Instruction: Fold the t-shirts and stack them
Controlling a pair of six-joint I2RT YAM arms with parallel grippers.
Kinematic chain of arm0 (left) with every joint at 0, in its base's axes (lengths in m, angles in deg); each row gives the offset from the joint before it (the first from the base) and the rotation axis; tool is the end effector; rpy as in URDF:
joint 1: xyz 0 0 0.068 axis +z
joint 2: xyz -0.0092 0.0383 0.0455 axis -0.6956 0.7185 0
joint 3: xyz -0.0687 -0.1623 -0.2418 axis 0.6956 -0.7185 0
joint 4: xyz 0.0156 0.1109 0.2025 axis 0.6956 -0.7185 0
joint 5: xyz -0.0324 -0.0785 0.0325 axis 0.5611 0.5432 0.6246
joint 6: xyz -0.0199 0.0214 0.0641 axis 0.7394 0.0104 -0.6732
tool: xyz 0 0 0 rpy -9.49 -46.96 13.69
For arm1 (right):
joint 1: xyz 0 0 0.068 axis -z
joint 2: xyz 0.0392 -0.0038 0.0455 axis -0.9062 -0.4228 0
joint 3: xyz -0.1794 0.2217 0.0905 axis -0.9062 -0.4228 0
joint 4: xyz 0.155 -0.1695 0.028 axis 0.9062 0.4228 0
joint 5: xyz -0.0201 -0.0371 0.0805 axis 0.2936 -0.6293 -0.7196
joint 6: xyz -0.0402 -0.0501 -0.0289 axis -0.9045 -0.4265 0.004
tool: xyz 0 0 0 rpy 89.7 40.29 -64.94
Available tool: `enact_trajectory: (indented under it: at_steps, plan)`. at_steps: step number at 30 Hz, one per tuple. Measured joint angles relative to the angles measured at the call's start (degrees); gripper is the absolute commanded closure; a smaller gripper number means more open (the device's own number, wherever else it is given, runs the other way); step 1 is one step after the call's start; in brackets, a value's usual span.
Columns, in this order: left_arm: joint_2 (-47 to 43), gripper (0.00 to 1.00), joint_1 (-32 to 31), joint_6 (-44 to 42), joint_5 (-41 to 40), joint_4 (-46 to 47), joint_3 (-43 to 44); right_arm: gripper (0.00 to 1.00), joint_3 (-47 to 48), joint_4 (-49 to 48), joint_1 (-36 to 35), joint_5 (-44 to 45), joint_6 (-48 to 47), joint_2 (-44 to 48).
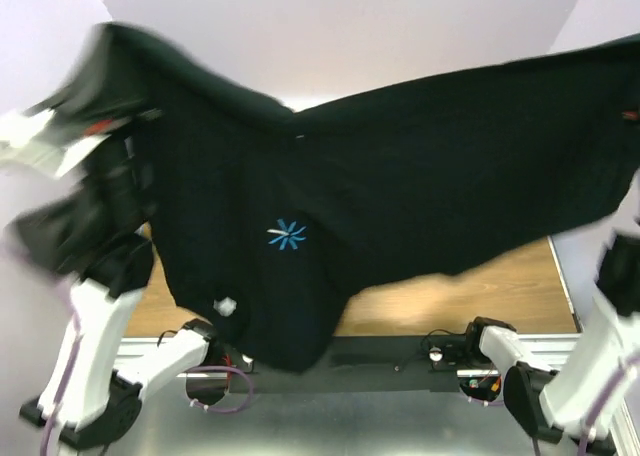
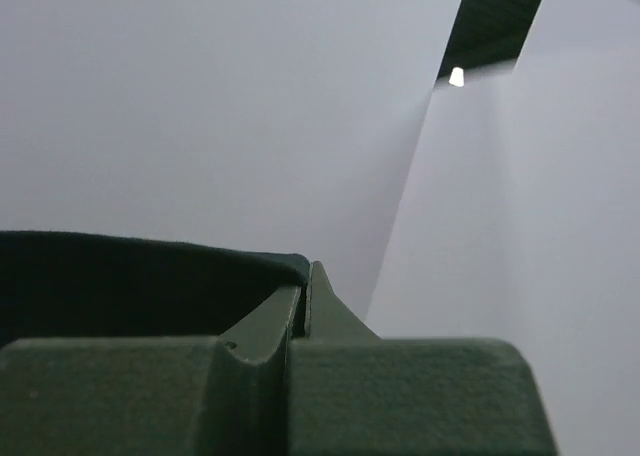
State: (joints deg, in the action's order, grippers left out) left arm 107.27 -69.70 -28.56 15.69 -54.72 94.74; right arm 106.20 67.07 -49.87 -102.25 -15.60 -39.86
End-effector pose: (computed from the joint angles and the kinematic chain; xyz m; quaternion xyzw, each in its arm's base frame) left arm 0.0330 0.0005 0.6327 -0.0555 0.2691 -0.1412 0.9511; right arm 0.0252 0.0062 0.6615 -0.0824 0.3986 -0.1549 0.9002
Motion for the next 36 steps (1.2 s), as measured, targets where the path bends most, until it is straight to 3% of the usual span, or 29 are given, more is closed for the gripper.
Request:
enact_trajectory:
  at_steps: [3,9,13,15,19,22,26,36]
  plan:
    - [5.95,1.0,0.0,-0.2,0.0,1.11,-4.11,0.99,-11.13,-0.11,0.0,0.28,-0.83,-0.52]
    - [29.2,1.0,0.11,-0.42,0.02,2.93,-7.82,0.99,-47.15,-7.65,0.02,1.81,-2.84,-5.16]
    - [50.75,1.0,0.59,-0.83,-0.02,0.31,-3.13,0.99,-63.08,-17.97,0.02,1.81,-3.26,-13.05]
    - [63.28,1.0,1.01,-1.09,-0.02,-4.37,6.12,0.99,-65.94,-23.39,0.02,1.62,-3.26,-20.52]
    - [83.58,1.0,1.64,-1.29,-0.02,-14.78,27.47,1.0,-64.0,-33.03,0.02,1.68,-3.82,-37.44]
    - [91.65,1.0,2.27,-1.01,0.42,-19.3,36.72,1.0,-58.12,-36.85,0.02,2.12,-3.87,-49.4]
    - [92.7,1.0,3.65,-0.26,0.9,-22.18,38.69,0.99,-50.69,-38.91,0.02,2.47,-3.58,-58.69]
    - [92.7,1.0,7.72,1.95,2.95,-21.0,40.63,0.99,-40.7,-39.69,0.02,3.02,-0.92,-61.88]
